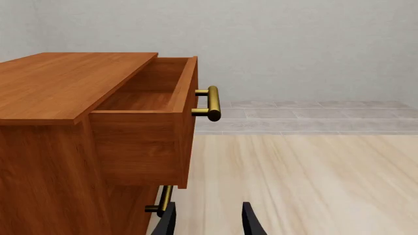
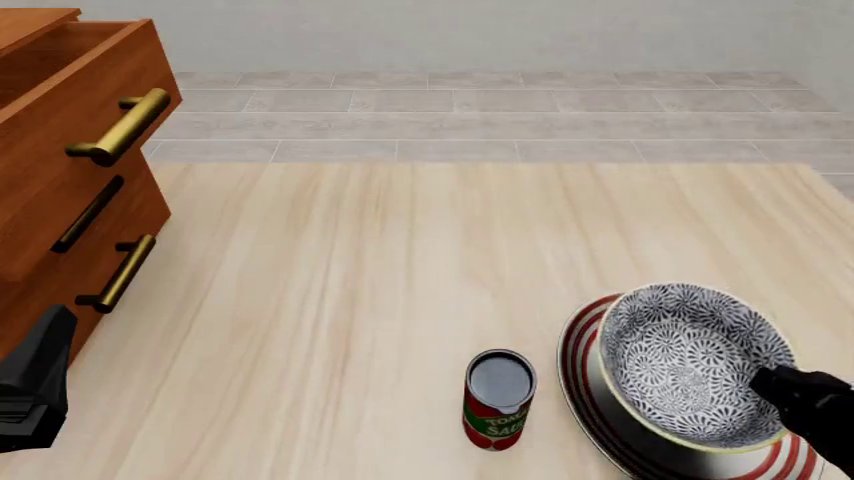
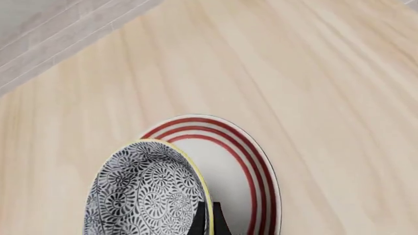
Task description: Put the bowl on the plate.
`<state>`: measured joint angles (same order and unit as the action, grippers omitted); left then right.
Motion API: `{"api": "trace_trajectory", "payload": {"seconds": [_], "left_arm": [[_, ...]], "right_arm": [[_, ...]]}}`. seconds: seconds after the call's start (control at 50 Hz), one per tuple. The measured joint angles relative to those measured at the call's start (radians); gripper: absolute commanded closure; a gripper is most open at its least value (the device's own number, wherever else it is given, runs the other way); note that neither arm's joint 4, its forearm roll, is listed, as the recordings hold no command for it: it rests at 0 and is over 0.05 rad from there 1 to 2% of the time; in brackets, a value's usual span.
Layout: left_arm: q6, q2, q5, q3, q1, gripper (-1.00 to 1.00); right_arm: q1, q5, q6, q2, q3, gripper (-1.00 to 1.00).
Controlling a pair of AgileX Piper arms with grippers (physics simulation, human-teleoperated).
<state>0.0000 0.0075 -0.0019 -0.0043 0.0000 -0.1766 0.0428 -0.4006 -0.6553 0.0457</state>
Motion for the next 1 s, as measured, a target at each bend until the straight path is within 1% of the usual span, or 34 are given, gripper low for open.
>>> {"api": "trace_trajectory", "payload": {"seconds": [0.06,0.08,0.3,0.58,0.8,1.0], "left_arm": [[0.000,0.000,0.000,0.000,0.000,-1.00],[0.000,0.000,0.000,0.000,0.000,-1.00],[0.000,0.000,0.000,0.000,0.000,-1.00],[0.000,0.000,0.000,0.000,0.000,-1.00],[0.000,0.000,0.000,0.000,0.000,-1.00],[0.000,0.000,0.000,0.000,0.000,-1.00]], "right_arm": [[-0.002,-0.008,-0.001,-0.007,-0.001,1.00],[-0.002,-0.009,-0.001,-0.009,-0.001,-1.00],[-0.002,-0.008,-0.002,-0.004,0.005,-1.00],[-0.007,0.015,-0.002,0.017,0.019,-1.00],[-0.031,0.077,0.011,0.056,0.064,-1.00],[-0.053,0.156,0.027,0.105,0.126,-1.00]]}}
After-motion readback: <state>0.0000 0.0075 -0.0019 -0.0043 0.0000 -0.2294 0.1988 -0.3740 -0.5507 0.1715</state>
